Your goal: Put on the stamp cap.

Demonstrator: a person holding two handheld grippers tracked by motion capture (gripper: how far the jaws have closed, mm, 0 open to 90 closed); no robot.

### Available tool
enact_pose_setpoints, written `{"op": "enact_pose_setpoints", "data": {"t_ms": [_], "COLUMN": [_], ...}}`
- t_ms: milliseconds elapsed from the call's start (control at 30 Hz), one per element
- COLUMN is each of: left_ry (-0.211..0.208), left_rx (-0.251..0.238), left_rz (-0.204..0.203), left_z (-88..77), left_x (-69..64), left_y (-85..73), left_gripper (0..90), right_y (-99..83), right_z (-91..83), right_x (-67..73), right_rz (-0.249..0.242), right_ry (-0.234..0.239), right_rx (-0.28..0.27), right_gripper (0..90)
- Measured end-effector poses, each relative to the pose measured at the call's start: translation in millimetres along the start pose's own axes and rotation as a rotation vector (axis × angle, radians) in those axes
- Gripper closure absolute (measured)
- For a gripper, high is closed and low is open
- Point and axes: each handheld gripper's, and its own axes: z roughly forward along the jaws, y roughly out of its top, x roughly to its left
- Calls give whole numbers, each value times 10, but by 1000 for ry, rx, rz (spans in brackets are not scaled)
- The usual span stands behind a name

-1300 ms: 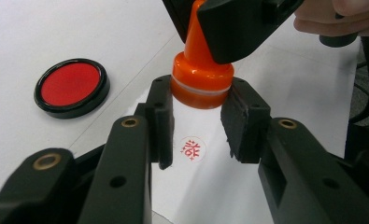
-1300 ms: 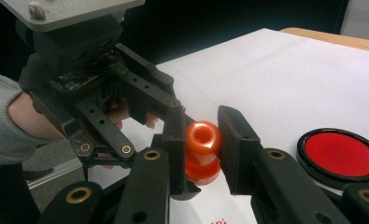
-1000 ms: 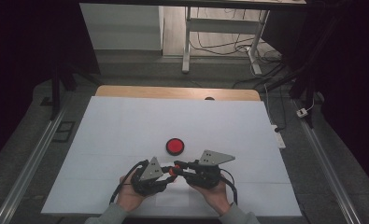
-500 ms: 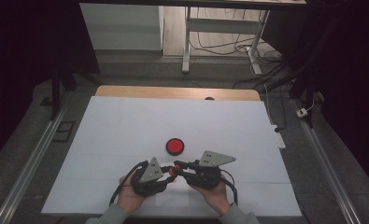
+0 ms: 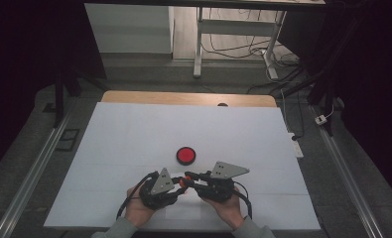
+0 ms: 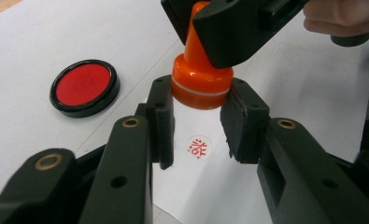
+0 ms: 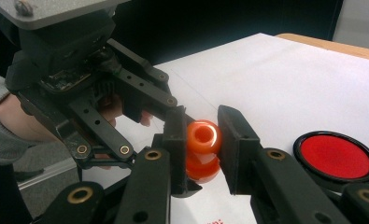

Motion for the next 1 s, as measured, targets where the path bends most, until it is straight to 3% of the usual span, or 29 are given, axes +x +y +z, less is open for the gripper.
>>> {"op": "enact_pose_setpoints", "data": {"t_ms": [633, 700, 1000], "left_ry": [-32, -11, -15], "left_rx": [31, 33, 21], "left_rz": [-29, -11, -7], "left_z": [14, 27, 28], "left_x": [27, 11, 27], "left_y": [0, -12, -32], "left_gripper": [653, 652, 650], "right_y": [-47, -47, -48], "right_z": [22, 29, 37], "right_x": [0, 0, 2], "right_rz": [-2, -4, -8], "right_ry": [3, 1, -6], "right_rx": [3, 9, 7], "right_gripper": [728, 728, 726]}}
